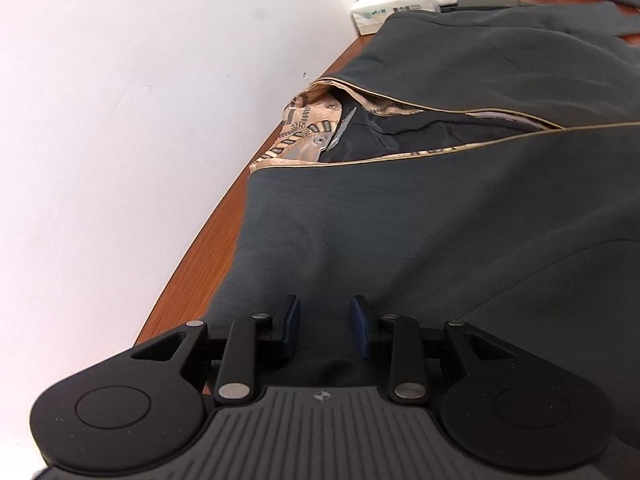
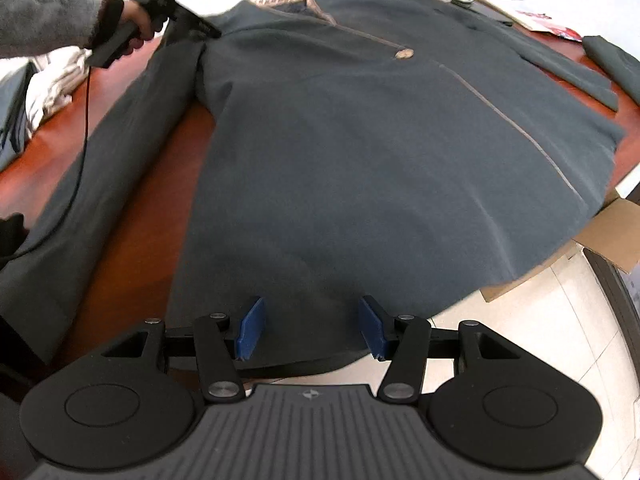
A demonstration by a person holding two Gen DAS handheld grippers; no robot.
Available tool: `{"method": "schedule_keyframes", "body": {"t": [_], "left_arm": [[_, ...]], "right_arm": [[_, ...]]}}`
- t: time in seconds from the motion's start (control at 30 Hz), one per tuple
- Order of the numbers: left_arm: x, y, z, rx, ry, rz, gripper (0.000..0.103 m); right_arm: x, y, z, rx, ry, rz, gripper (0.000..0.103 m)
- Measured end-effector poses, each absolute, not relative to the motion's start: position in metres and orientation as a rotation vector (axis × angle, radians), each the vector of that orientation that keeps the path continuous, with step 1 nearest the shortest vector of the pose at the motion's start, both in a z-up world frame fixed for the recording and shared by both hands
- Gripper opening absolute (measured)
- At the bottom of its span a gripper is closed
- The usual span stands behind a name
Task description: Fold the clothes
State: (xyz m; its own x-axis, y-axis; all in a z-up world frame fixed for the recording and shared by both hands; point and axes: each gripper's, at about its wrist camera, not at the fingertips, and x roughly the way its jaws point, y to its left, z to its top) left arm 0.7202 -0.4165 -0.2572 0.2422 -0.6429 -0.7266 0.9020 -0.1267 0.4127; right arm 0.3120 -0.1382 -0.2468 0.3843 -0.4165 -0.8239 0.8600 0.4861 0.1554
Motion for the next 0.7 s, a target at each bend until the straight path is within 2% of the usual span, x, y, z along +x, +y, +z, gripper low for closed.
{"method": "schedule_keyframes", "body": {"t": [0.27,0.57,0.7], "left_arm": [[0.701,-0.391,-0.229,0.947,0.356,-1.426,0.030],[0.698,-0.366,-0.244,0.981,0.393,-1.407,0.030],[0.699,-0.369,-0.247,0.996,0.404,-1.406,0.030]], "right_arm": [[0.297,-0.106,-0.239,0.802,0.759,-0.840,0.059],[0.304,-0.111,-0.270,0.904,0.709,-0.833,0.056],[0.311,-0.111,-0.262,0.882,0.632,-0.798,0.056]]}}
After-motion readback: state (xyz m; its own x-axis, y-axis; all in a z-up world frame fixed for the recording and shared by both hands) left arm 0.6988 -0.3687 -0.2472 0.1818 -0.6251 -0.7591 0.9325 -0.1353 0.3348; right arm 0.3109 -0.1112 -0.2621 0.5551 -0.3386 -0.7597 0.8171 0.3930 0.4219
